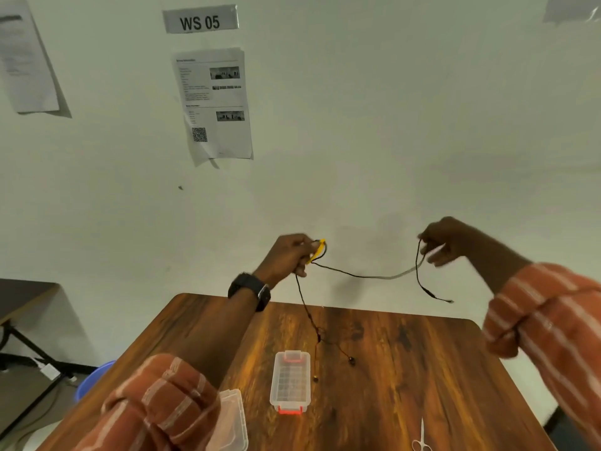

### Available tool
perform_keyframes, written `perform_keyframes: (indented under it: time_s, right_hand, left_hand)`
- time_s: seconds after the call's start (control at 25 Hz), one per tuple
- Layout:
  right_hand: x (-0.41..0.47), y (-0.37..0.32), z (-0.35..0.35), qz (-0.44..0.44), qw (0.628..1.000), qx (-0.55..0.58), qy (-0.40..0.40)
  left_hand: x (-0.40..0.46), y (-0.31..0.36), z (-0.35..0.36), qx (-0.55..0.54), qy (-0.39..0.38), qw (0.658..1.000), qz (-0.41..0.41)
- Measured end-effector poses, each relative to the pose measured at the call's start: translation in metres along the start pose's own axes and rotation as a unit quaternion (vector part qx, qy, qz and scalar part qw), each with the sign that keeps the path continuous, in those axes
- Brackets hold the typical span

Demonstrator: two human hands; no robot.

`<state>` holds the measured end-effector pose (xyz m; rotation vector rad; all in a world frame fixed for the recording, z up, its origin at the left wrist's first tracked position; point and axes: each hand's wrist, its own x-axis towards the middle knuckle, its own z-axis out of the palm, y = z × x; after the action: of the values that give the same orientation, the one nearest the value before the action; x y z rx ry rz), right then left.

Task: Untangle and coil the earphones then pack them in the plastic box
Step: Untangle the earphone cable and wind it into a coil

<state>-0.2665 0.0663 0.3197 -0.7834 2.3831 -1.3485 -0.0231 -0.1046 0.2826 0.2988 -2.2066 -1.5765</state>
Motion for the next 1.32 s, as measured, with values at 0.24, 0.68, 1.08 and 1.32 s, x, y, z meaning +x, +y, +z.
perform_keyframes:
  time_s: [0.24, 0.68, 1.08, 1.32]
  right_hand:
    - [-0.084, -0.061, 0.009, -0.052, 0.972, 0.1, -0.207]
    - [-0.074, -0.113, -0.06, -0.073, 0.958, 0.27, -0.071]
    - [-0.071, -0.16, -0.094, -0.145, 0.9, 0.379, 0.16]
    - [-0.046, -0.103, -0.082, -0.062, 0.961, -0.026, 0.268]
  left_hand:
    - [0.045, 0.086, 0.021, 0.19, -0.062, 0.975, 0.094]
    - [0.021, 0.019, -0.032, -0.055, -0.029, 0.998, 0.032]
    - [-0.023, -0.052, -0.048, -0.051, -0.029, 0.996, -0.065]
    - [-0.024, -0.03, -0.061, -0.039, -0.038, 0.997, -0.054]
